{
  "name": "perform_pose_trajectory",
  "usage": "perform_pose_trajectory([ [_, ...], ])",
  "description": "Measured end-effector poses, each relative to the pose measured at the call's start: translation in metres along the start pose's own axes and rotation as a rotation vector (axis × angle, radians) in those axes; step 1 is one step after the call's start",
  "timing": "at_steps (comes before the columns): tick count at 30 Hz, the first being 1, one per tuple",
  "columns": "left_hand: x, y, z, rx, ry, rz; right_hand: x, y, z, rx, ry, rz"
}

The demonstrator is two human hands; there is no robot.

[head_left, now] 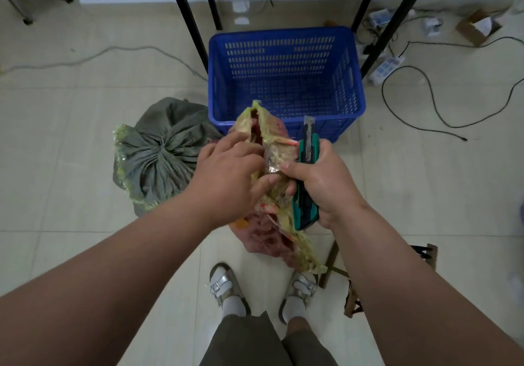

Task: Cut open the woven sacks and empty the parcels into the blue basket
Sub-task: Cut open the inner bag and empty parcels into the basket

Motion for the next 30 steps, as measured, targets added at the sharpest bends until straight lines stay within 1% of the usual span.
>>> perform_pose_trajectory([
  [4, 0.023, 0.008, 0.01, -0.111, -0.025, 0.105, -0.001, -0.001, 0.008, -0.024, -0.031, -0.002],
  [7, 0.03, 0.009, 0.009, -0.166, 0.007, 0.117, -0.003, -0.006, 0.011, -0.034, -0.046, -0.023],
  [8, 0.031, 0.008, 0.01, -0.222, -0.003, 0.099, -0.004, -0.01, 0.011, -0.067, -0.046, -0.049],
  [10, 0.03, 0.008, 0.015, -0.336, -0.037, 0.08, -0.01, -0.023, 0.009, -0.22, -0.03, -0.147],
  [12, 0.028, 0.01, 0.019, -0.384, -0.045, 0.079, -0.02, -0.034, 0.001, -0.382, -0.015, -0.199],
  [14, 0.027, 0.012, 0.02, -0.41, -0.042, 0.082, -0.031, -0.03, -0.013, -0.527, -0.034, -0.116],
  [16, 0.028, 0.01, 0.02, -0.406, -0.034, 0.085, -0.039, -0.013, -0.031, -0.708, -0.045, 0.051],
  [18, 0.031, 0.009, 0.019, -0.407, -0.027, 0.087, -0.044, 0.002, -0.041, -0.887, -0.084, 0.15],
  [20, 0.034, 0.006, 0.017, -0.391, -0.023, 0.084, -0.045, 0.012, -0.035, -0.939, -0.17, 0.157],
  [23, 0.036, 0.003, 0.015, -0.353, -0.025, 0.053, -0.039, 0.022, -0.019, -0.956, -0.256, 0.117],
  [26, 0.039, -0.001, 0.013, -0.308, -0.016, 0.008, -0.031, 0.025, -0.017, -1.037, -0.261, 0.051],
  [30, 0.04, -0.005, 0.014, -0.291, -0.024, -0.081, -0.036, 0.027, -0.033, -1.098, -0.26, 0.022],
])
Point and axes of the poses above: each hand's wrist, its own x-axis towards the middle knuckle, its own y-axis out of the palm, z = x × y, the point moved 8 cm from there along x, towards the middle knuckle, and after that the axes turned 11 degrees about y, right-handed, at the moved point
